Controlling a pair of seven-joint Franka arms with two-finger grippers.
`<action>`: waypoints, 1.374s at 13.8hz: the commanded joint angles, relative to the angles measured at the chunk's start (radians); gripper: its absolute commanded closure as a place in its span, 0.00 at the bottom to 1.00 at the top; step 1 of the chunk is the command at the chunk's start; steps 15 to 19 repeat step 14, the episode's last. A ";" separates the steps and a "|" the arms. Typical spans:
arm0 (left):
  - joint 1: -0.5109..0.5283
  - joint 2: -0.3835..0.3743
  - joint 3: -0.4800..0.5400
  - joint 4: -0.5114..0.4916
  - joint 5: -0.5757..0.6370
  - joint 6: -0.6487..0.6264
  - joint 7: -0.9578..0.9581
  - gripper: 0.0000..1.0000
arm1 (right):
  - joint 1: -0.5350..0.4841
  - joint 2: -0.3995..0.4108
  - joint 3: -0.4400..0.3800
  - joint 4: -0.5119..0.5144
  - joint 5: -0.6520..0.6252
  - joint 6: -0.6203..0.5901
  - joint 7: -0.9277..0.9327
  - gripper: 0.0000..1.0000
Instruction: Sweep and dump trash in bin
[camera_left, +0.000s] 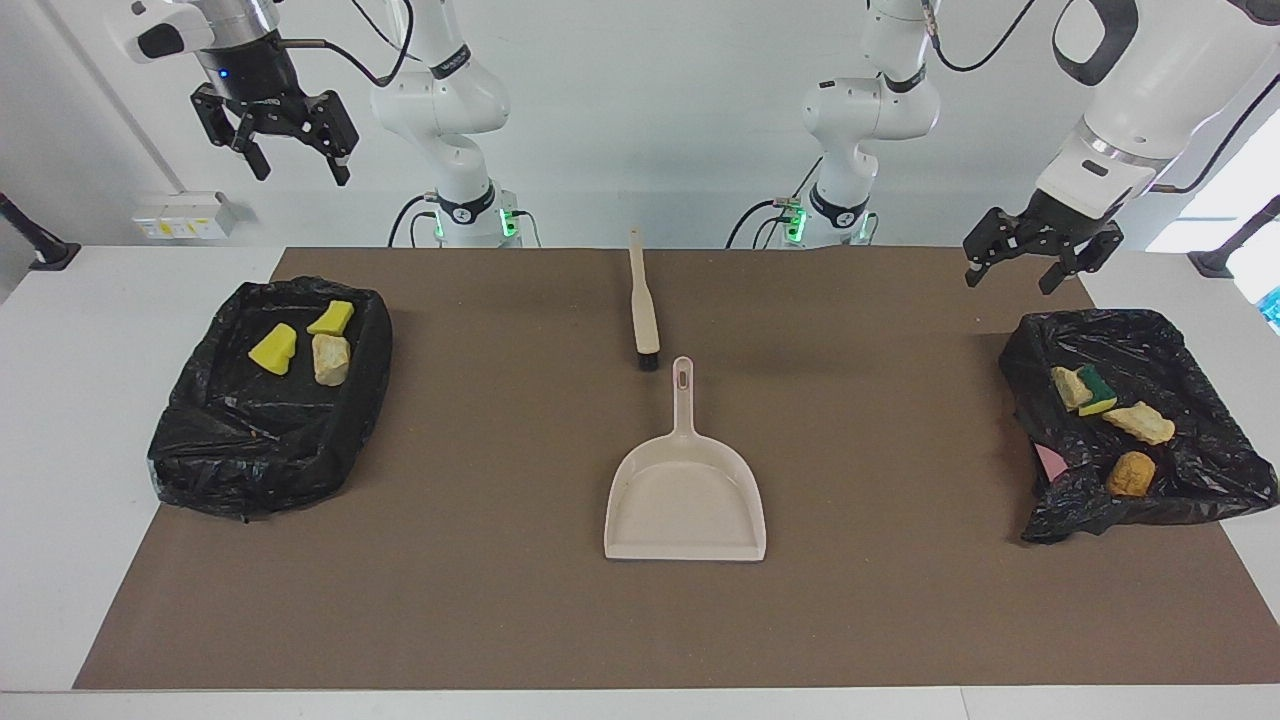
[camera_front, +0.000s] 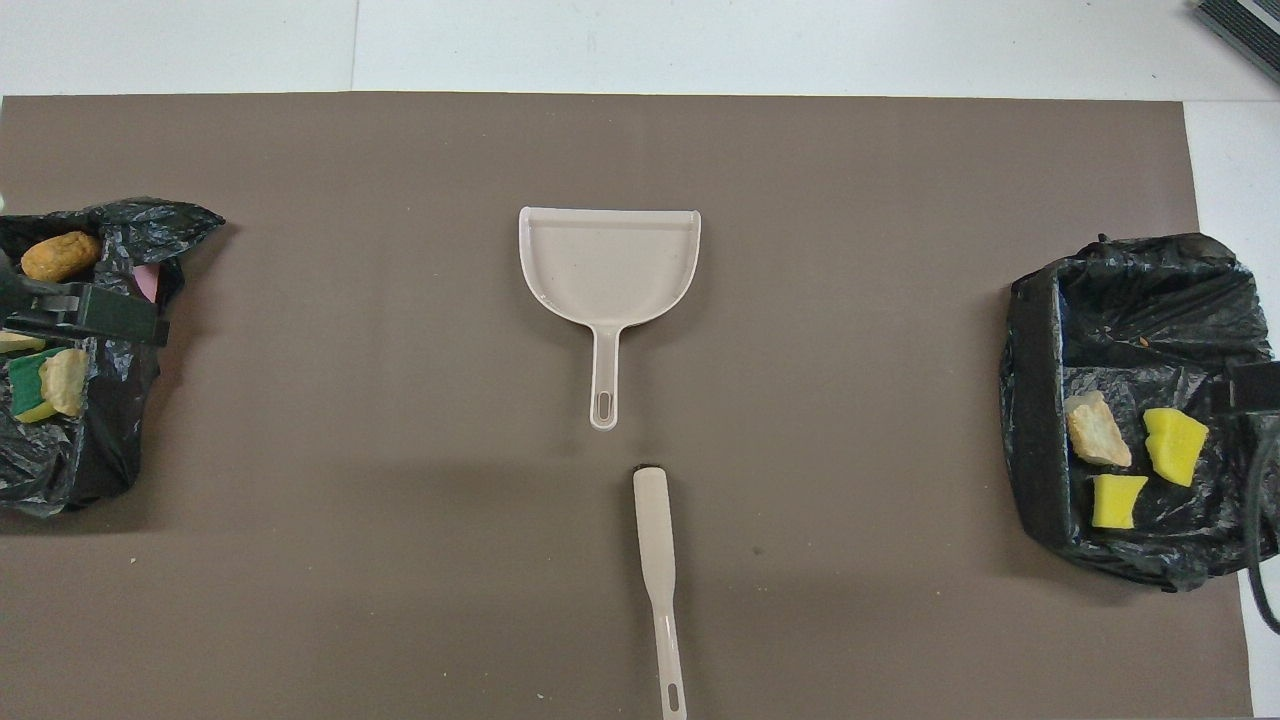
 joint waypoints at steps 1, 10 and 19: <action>0.007 -0.029 -0.006 -0.033 0.020 0.004 -0.011 0.00 | 0.051 -0.007 -0.040 -0.008 -0.011 0.009 -0.018 0.00; 0.003 -0.011 -0.010 0.063 0.086 -0.114 -0.008 0.00 | 0.047 -0.008 -0.035 -0.005 0.004 0.009 -0.021 0.00; 0.007 -0.020 -0.007 0.061 0.085 -0.105 -0.008 0.00 | 0.031 0.015 -0.041 0.007 0.011 -0.072 -0.025 0.00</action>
